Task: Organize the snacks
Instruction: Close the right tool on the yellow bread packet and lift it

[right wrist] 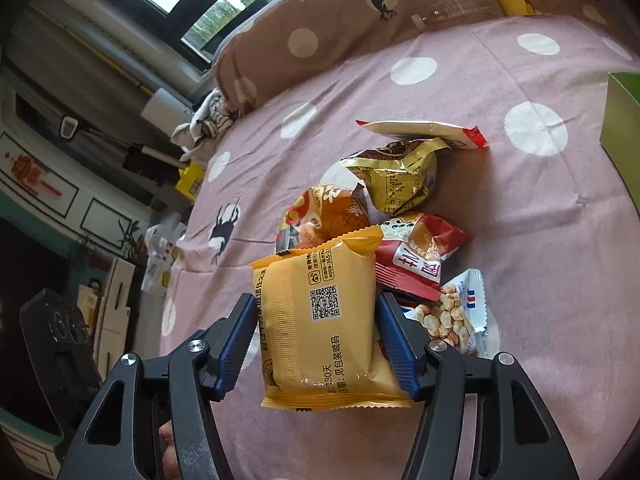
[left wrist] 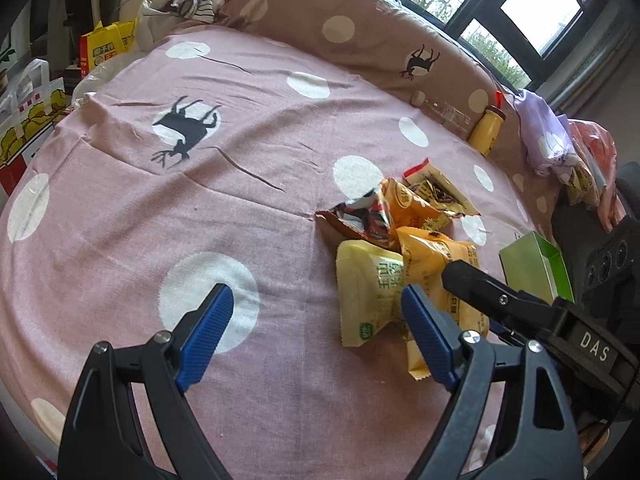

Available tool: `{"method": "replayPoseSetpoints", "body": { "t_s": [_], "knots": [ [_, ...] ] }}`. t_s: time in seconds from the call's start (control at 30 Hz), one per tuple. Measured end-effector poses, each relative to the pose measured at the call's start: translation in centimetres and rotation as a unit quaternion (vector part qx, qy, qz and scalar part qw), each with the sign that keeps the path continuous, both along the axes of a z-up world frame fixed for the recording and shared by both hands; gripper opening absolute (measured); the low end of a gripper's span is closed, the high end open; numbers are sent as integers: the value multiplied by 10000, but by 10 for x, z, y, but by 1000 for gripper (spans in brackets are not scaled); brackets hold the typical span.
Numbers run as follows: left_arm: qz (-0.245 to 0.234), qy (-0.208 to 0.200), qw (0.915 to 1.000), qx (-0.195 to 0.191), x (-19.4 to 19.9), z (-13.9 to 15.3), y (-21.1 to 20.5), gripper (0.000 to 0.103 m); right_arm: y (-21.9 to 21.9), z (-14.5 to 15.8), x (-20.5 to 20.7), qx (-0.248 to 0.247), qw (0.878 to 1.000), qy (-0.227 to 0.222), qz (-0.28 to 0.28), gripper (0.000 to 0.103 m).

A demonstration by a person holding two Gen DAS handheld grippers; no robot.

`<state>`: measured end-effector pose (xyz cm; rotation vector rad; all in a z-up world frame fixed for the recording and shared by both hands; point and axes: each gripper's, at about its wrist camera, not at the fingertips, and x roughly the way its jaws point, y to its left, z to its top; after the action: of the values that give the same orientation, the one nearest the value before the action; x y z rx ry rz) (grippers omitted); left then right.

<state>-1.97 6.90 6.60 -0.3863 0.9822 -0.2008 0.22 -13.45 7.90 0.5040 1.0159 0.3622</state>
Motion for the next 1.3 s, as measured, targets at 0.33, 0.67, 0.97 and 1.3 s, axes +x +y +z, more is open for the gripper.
{"method": "replayPoseSetpoints", "body": {
  "t_s": [0.33, 0.67, 0.97, 1.3],
  "knots": [
    [-628, -65, 9977, -237, -4, -1, -30, 86, -3, -1, 0, 24, 10000, 40, -44, 63],
    [-823, -192, 9943, -656, -8, 5, -32, 83, -13, -2, 2, 296, 9995, 110, -89, 64],
    [-1157, -324, 9919, -405, -11, 6, -59, 80, -7, -3, 1, 244, 9996, 158, -23, 64],
    [-1189, -453, 9917, -204, -8, 0, -66, 41, 0, -2, 1, -52, 9999, 86, -2, 64]
  ]
}}
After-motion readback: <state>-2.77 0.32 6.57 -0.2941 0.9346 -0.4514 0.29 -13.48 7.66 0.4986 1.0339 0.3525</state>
